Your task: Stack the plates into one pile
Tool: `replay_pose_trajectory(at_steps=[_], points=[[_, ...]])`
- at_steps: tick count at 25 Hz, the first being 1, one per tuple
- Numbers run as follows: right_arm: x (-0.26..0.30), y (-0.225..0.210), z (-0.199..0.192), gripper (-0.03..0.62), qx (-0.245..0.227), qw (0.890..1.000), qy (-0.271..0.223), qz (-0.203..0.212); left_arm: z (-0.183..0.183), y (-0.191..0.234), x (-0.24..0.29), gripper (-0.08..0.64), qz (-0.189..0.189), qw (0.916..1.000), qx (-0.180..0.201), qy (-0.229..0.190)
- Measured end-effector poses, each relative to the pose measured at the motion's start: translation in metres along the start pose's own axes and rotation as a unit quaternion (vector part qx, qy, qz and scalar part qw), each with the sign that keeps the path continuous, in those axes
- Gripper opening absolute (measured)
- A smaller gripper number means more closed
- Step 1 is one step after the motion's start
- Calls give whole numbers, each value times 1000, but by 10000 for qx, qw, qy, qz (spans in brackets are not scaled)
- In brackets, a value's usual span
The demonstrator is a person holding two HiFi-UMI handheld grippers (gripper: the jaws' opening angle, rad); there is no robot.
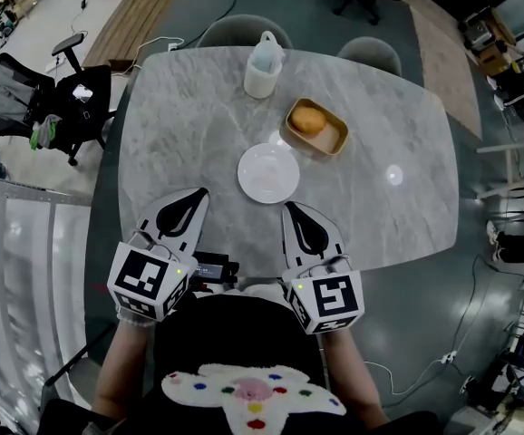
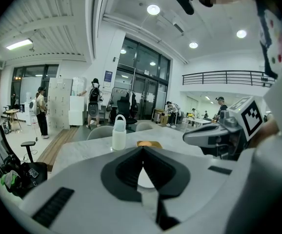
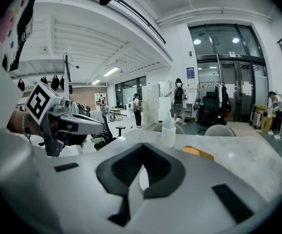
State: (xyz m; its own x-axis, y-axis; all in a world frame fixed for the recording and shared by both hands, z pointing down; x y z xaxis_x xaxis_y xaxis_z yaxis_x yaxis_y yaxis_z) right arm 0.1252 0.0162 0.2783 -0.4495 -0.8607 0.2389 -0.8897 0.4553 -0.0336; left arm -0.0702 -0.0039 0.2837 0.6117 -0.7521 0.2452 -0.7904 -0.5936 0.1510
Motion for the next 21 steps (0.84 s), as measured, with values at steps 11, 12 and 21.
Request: replay_pose_trajectory(at_steps=[11,12,21], points=[[2,3,-2,2,43,10000,40,5,0,3,-2,11,9,10000,28,21],[2,4,-2,2,34,10000,44,9,0,3,-2,11,7,10000,27,22],[2,4,-6,2,22,10000,82,2,-1,3,-1,11,-21,10000,47,22]])
Point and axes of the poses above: the fingertips, and each gripper's own axes: x forward along the fingers, y to its left, z out of its top, the point moved 6 cm from there along -x, backward along the fingers, and after that the axes turned 7 degrees about -y, right-handed, at the moved point
